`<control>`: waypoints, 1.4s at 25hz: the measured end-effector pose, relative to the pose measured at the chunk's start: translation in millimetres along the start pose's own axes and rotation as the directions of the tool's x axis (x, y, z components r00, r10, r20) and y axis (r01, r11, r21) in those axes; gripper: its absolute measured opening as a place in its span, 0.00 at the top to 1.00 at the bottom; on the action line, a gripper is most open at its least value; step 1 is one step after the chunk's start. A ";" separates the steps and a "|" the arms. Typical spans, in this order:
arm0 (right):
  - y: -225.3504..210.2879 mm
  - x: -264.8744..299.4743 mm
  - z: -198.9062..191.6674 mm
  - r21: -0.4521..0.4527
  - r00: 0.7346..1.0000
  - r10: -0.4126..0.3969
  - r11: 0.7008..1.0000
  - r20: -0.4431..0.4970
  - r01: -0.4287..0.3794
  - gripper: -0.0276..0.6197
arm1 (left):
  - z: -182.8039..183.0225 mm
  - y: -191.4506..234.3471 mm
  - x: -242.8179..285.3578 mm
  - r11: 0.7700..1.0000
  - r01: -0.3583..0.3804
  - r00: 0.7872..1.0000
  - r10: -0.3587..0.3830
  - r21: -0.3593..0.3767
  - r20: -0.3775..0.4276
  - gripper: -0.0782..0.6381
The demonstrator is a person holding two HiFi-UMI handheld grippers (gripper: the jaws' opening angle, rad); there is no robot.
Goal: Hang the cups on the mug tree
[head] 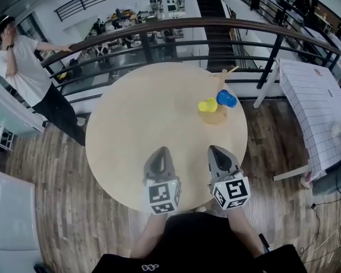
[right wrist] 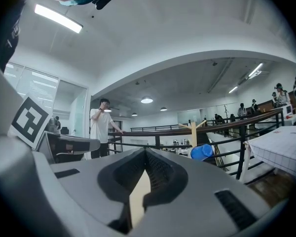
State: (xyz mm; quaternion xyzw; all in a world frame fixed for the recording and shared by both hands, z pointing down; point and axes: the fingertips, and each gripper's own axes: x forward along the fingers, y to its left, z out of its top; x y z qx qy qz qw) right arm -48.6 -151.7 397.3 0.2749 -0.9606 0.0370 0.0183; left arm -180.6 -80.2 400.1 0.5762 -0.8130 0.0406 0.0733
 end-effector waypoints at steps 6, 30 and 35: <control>-1.1 0.9 -1.0 0.001 1.000 0.001 1.000 -0.001 -0.001 0.94 | 0.8 -2.7 2.8 1.000 0.007 1.000 -0.007 0.003 -0.001 0.87; -6.8 4.1 -6.1 -0.014 1.000 -0.006 1.000 -0.010 0.006 0.95 | -5.9 -6.2 11.3 1.000 0.026 1.000 -0.026 0.001 -0.010 0.87; -4.9 7.2 -4.0 -0.019 1.000 -0.007 1.000 -0.008 0.007 0.94 | -3.9 -3.6 13.8 1.000 0.031 0.999 -0.031 0.001 -0.011 0.87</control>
